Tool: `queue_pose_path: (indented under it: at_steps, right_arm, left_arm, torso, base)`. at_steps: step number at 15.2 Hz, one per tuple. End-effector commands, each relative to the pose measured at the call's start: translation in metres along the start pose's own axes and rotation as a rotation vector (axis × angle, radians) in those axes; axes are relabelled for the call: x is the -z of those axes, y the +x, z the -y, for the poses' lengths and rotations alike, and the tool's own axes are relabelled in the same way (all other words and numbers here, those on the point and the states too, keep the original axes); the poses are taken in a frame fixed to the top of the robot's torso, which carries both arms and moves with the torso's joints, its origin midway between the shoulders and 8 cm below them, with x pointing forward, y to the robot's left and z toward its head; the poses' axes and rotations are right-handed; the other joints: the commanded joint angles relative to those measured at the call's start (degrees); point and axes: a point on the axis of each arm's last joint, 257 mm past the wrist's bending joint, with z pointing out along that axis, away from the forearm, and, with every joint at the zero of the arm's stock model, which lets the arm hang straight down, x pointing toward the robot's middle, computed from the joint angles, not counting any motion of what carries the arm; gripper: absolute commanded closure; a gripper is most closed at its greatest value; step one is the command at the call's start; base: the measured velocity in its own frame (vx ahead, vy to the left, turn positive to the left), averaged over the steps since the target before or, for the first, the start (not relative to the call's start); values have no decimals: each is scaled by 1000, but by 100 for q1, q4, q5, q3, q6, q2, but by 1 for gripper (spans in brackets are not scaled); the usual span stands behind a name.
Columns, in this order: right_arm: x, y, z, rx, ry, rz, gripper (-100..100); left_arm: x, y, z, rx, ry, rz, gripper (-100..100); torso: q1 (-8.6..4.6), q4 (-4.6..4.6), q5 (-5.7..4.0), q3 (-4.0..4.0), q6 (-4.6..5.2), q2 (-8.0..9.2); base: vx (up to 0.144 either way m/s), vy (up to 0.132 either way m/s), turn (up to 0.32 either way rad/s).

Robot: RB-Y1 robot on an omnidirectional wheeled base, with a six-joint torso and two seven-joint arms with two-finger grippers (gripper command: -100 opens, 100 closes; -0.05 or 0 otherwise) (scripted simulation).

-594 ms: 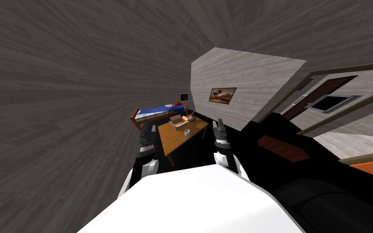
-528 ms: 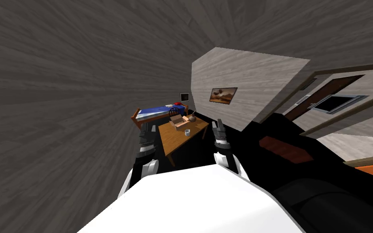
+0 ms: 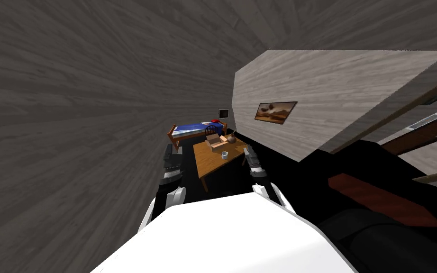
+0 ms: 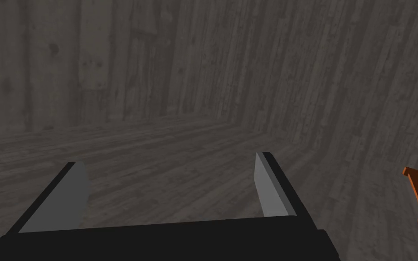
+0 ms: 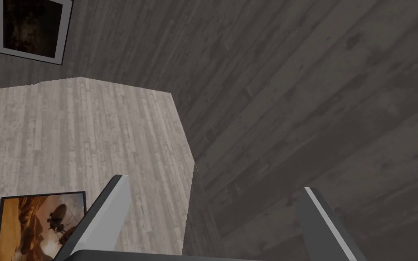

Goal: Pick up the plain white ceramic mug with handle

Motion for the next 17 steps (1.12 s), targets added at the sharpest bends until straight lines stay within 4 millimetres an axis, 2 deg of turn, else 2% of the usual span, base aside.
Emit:
queue_pose_path:
  at_steps: [1, 2, 3, 4, 5, 6, 7, 8, 9, 11, 12, 14, 15, 17]
  right_arm:
    - [7, 11, 18, 2, 46, -49, -100]
    - [7, 11, 18, 2, 46, -49, -100]
    - [18, 20, 36, -2, 96, -89, -100]
    - [18, 20, 36, 2, 96, -96, -100]
    - [31, 30, 55, -3, 150, -134, -100]
    - [31, 30, 55, 4, 151, -146, -100]
    - [47, 40, 74, -1, 209, -185, -100]
    - [47, 40, 74, 7, 209, -199, -100]
    - [65, 48, 93, -1, 271, -233, -100]
    - [66, 48, 94, 12, 272, -254, -100]
    - [87, 56, 113, 10, 338, -295, -100]
    - [88, 55, 114, 20, 338, -311, -100]
    - [112, 61, 133, 20, 407, -353, -100]
    - [113, 60, 134, 31, 408, -369, -100]
  left_arm:
    - [0, 0, 0, 0, 0, 0, 0]
    - [0, 0, 0, 0, 0, 0, 0]
    - [0, 0, 0, 0, 0, 0, 0]
    - [0, 0, 0, 0, 0, 0, 0]
    - [0, 0, 0, 0, 0, 0, 0]
    - [0, 0, 0, 0, 0, 0, 0]
    - [0, 0, 0, 0, 0, 0, 0]
    - [0, 0, 0, 0, 0, 0, 0]
    - [0, 0, 0, 0, 0, 0, 0]
    - [0, 0, 0, 0, 0, 0, 0]
    - [0, 0, 0, 0, 0, 0, 0]
    - [0, 0, 0, 0, 0, 0, 0]
    - [0, 0, 0, 0, 0, 0, 0]
    - [0, 0, 0, 0, 0, 0, 0]
  torso:
    - [0, 0, 0, 0, 0, 0]
    - [0, 0, 0, 0, 2, 0]
    - [-3, 0, 0, 0, 6, -1]
    - [-2, 0, 0, -1, 2, -2]
    - [-2, 0, 0, -1, 3, -3]
    - [-1, 0, 0, -2, 1, -3]
    - [-2, 0, 0, -2, 4, -3]
    - [1, 0, 0, -1, 0, -2]
    - [1, 0, 1, -1, 2, -3]
    - [1, 0, 1, -2, 3, -4]
    - [-2, 0, 0, -2, 7, -5]
    - [0, -1, 1, -3, 3, -5]
    - [-3, -1, 0, -3, 7, -6]
    - [-1, -1, 0, -3, 3, -6]
  base:
    - [-19, 10, 320]
    - [-13, 4, 111]
    - [-12, 13, 235]
    - [-11, 13, 268]
    - [-12, 17, 344]
    - [-11, 12, 269]
    - [-12, 22, 379]
    - [-10, 20, 334]
    - [-8, 23, 410]
    - [-5, 13, 182]
    - [-6, 21, 317]
    - [-3, 12, 205]
    - [0, 19, 344]
    - [0, 11, 210]
